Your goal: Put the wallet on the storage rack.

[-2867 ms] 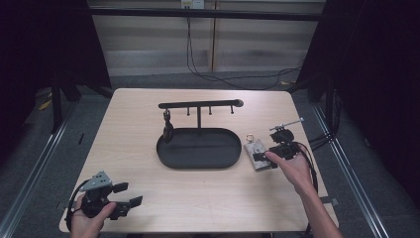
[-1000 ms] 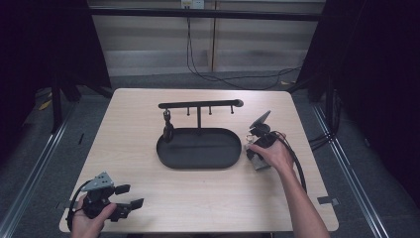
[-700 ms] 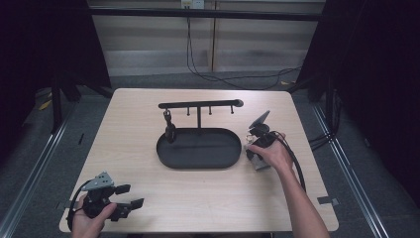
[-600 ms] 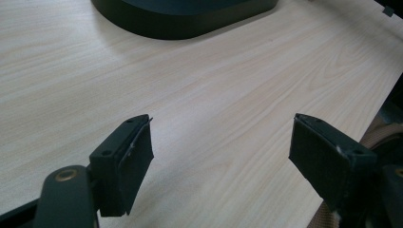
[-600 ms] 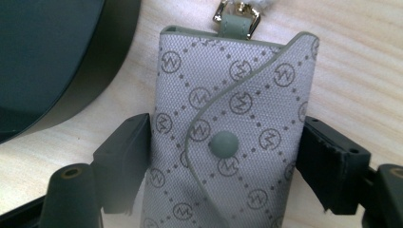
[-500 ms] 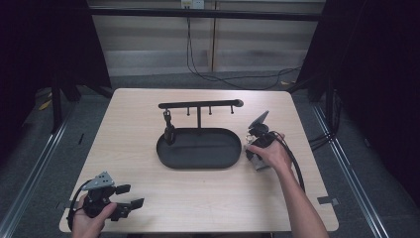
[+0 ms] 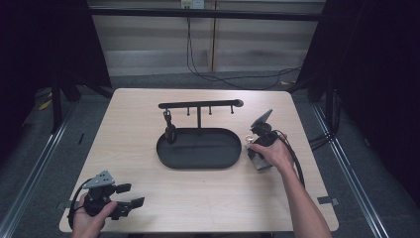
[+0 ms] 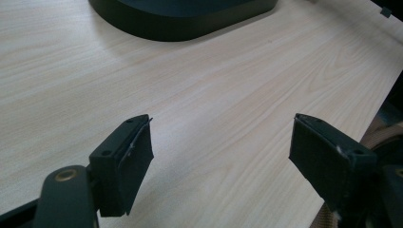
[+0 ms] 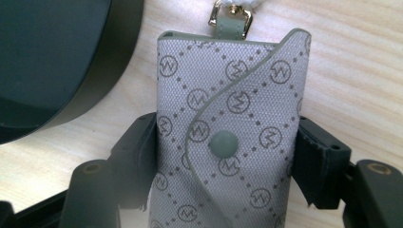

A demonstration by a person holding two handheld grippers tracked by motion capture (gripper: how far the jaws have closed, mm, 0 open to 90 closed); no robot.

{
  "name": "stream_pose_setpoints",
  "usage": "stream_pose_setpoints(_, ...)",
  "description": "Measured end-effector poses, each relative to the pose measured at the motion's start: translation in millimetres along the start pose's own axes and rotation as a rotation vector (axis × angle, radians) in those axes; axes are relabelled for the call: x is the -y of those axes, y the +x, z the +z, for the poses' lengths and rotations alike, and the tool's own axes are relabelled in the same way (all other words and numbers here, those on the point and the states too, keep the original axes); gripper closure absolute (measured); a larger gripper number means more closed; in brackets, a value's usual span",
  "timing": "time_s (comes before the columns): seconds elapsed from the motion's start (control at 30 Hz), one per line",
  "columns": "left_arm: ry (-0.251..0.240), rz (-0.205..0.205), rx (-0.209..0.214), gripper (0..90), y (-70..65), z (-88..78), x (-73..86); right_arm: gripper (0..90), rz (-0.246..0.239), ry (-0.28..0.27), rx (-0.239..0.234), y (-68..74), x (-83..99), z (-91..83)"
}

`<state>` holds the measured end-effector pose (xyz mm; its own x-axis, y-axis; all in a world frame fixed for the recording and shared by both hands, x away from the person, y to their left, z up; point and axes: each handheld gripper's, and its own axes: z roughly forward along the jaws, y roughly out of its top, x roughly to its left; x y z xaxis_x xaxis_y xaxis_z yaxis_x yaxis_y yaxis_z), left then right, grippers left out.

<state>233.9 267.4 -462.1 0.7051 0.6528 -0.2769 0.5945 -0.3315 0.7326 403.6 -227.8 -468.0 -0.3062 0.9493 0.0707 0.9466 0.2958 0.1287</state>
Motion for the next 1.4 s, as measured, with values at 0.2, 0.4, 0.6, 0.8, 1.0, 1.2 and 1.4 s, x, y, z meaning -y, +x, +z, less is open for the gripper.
stream_pose_setpoints(0.2,0.003,-0.003,-0.002,21.4,0.5,-0.2,0.0,32.3,0.009,-0.013,-0.025,-2.2,3.0,-6.9)
stream_pose_setpoints(0.4,0.010,0.004,-0.002,21.4,-0.6,1.2,-0.2,32.5,0.027,-0.032,-0.063,-6.5,6.6,-16.2)
stream_pose_setpoints(0.6,0.009,0.005,0.000,21.4,-0.9,0.6,0.3,32.5,0.026,-0.038,-0.059,-7.1,10.0,-26.9)
stream_pose_setpoints(0.8,0.011,0.010,0.001,21.4,-0.9,0.4,-0.6,32.6,0.003,-0.045,-0.062,-1.9,9.7,-40.4)
stream_pose_setpoints(1.0,0.017,0.004,0.007,21.4,-0.7,1.5,-0.4,32.6,-0.002,-0.038,-0.069,-2.0,10.5,-46.7)
stream_pose_setpoints(1.2,0.020,0.013,0.011,21.4,-1.6,2.1,-0.8,32.6,-0.021,-0.030,-0.059,0.2,8.8,-61.4)
stream_pose_setpoints(1.4,0.019,0.005,0.011,21.3,-1.7,2.0,-0.1,32.6,-0.029,-0.088,-0.056,2.6,8.9,-68.8)
